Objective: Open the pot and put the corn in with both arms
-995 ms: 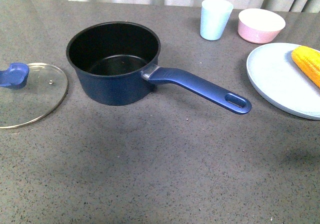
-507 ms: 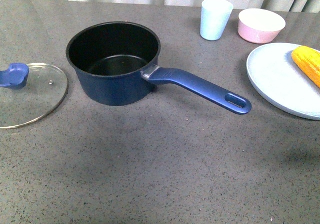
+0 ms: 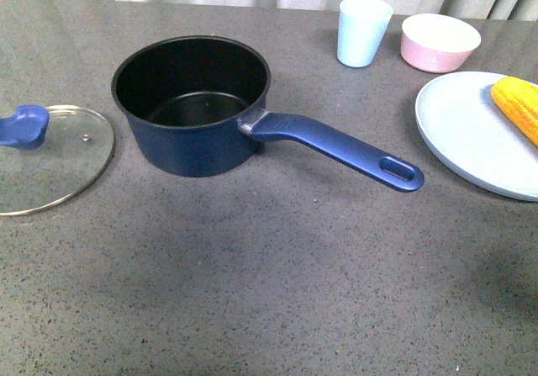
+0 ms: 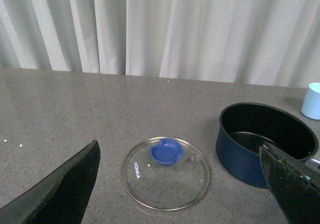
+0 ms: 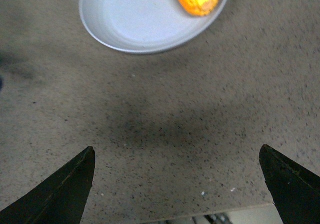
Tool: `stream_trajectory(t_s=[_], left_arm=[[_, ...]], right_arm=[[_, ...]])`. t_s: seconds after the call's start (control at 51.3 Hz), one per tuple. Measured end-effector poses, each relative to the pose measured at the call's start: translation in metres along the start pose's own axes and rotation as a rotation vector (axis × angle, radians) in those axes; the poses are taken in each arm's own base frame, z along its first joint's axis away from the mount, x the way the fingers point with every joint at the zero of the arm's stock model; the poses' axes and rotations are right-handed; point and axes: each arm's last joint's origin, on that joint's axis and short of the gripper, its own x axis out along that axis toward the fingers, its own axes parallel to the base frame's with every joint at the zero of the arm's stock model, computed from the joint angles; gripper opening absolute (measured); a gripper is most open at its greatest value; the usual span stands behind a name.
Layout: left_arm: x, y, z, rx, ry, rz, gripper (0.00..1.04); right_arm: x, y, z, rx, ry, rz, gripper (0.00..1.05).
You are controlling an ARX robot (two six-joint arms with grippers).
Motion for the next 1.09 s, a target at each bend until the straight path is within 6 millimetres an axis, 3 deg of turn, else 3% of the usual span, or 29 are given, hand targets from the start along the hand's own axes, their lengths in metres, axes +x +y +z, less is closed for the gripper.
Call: stream_trajectory(t_s=[0.234, 0.468, 0.624, 0.819, 1.092], left_arm=[[0.0, 0.0, 0.0, 0.0, 0.0, 0.0, 0.96], [0.0, 0.0, 0.0, 0.0, 0.0, 0.0, 0.96], [0.0, 0.0, 0.0, 0.0, 0.0, 0.0, 0.96], [0.0, 0.0, 0.0, 0.0, 0.0, 0.0, 0.96], [0.0, 0.0, 0.0, 0.0, 0.0, 0.0, 0.96]], right_arm=[[0.033, -0.02, 0.039, -0.054, -0.033, -0.025, 0.96], [0.126, -0.048, 0.079, -0.218, -0.007, -0.049, 0.96], [0.161, -0.046, 0.091, -0.251, 0.034, -0.026, 0.96], [0.198, -0.028, 0.117, -0.295, 0.024, 0.029, 0.96], [0.238, -0.027, 0.115, -0.296, 0.079, 0.039, 0.96]])
